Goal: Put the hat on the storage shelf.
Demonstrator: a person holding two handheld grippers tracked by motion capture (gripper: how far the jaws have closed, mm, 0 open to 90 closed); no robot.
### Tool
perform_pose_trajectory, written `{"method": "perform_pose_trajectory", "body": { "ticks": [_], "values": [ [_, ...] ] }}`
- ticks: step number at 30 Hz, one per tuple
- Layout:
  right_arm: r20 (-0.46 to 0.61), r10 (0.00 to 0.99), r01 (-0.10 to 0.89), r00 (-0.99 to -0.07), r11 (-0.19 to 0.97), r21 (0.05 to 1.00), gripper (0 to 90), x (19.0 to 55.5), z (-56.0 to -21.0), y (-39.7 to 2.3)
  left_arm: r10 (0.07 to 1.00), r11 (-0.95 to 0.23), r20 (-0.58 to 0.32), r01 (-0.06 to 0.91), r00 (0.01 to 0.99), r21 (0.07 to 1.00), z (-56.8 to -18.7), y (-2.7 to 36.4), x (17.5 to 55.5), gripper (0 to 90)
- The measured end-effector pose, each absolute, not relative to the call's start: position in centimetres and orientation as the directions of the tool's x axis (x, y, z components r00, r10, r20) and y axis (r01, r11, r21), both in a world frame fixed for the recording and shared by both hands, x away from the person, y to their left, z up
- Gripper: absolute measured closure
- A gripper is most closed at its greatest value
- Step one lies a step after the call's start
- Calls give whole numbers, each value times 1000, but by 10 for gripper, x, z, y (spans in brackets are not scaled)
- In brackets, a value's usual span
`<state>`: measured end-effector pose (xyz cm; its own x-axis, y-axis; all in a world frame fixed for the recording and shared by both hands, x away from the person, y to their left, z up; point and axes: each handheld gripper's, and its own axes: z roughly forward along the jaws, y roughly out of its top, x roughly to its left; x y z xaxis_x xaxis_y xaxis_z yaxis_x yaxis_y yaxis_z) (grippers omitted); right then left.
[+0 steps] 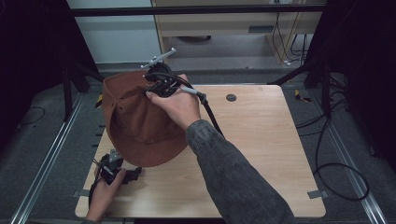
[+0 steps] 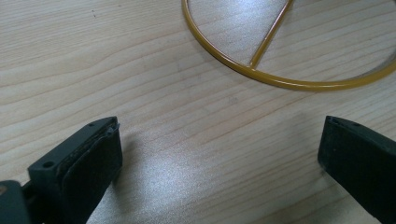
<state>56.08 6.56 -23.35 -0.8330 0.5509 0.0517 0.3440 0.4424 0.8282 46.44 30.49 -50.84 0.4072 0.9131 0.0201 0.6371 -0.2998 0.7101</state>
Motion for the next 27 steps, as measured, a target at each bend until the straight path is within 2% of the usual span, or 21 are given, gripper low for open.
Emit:
{"method": "perform_pose_trajectory", "body": {
  "ticks": [15,22,27],
  "values": [
    [53,547,348,-835,452,821,853,564,-239,71,913,-300,20,638,407,709,-508,305,464,0],
    [45,549,343,-835,454,822,766,564,-240,71,913,-301,21,638,408,709,-508,305,464,0],
    [40,551,340,-834,456,823,671,563,-239,70,913,-301,20,638,408,708,-508,305,464,0]
  ]
}}
